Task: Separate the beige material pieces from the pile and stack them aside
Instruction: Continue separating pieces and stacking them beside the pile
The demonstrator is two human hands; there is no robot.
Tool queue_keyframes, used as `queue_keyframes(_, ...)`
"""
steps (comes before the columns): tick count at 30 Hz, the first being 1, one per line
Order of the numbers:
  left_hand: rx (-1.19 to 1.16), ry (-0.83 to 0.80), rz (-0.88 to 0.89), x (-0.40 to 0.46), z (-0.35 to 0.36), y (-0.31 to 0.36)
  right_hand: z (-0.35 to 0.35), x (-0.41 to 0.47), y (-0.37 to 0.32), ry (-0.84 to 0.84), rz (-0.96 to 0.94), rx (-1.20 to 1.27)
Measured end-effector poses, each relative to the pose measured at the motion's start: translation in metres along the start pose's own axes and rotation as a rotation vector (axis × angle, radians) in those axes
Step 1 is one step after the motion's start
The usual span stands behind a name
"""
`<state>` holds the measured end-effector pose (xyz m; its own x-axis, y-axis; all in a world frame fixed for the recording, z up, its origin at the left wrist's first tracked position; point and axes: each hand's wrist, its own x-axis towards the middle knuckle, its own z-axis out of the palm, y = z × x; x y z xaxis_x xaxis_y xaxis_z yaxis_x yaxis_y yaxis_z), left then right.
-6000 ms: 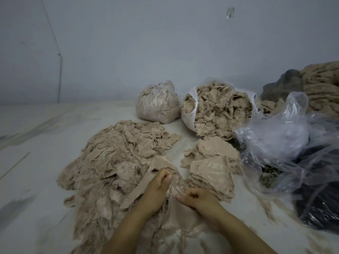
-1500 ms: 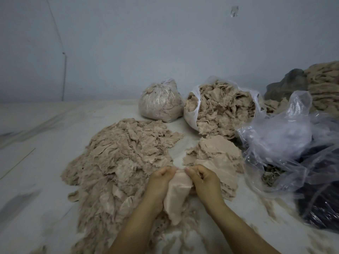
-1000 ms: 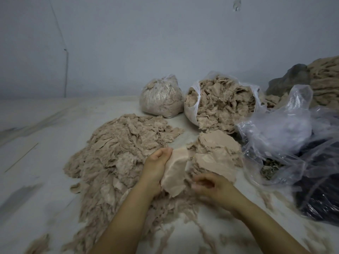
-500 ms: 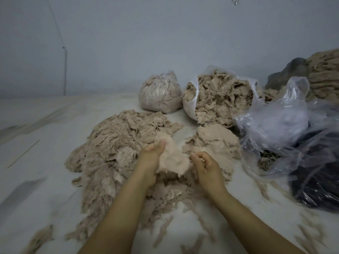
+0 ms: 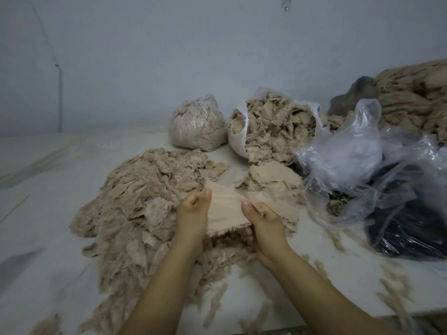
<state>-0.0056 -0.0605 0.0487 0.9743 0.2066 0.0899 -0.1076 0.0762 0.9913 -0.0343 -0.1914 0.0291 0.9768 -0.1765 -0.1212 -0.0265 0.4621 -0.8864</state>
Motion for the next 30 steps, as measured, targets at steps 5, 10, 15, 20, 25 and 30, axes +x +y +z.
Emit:
queue_keyframes(5,0.233,-0.043,0.151,0.012,0.007,-0.024,-0.016,0.013,-0.003,0.090,-0.162,-0.146)
queue_keyframes(10,0.302,-0.132,0.184,0.049,0.047,-0.018,-0.038,0.059,-0.036,0.202,-0.247,-0.217)
queue_keyframes(15,0.625,-0.330,0.055,0.060,0.044,-0.056,-0.083,0.080,-0.032,0.415,-0.300,-0.952)
queue_keyframes(20,0.860,-0.553,0.089,0.061,0.031,-0.078,-0.067,0.052,0.023,-0.077,-0.199,-1.284)
queue_keyframes(25,0.466,-0.488,-0.110,0.069,0.012,-0.068,-0.038,0.050,0.035,-0.150,-0.384,-1.591)
queue_keyframes(30,0.235,-0.494,-0.132,0.077,-0.016,-0.036,-0.018,0.044,0.018,-0.092,-0.334,-0.941)
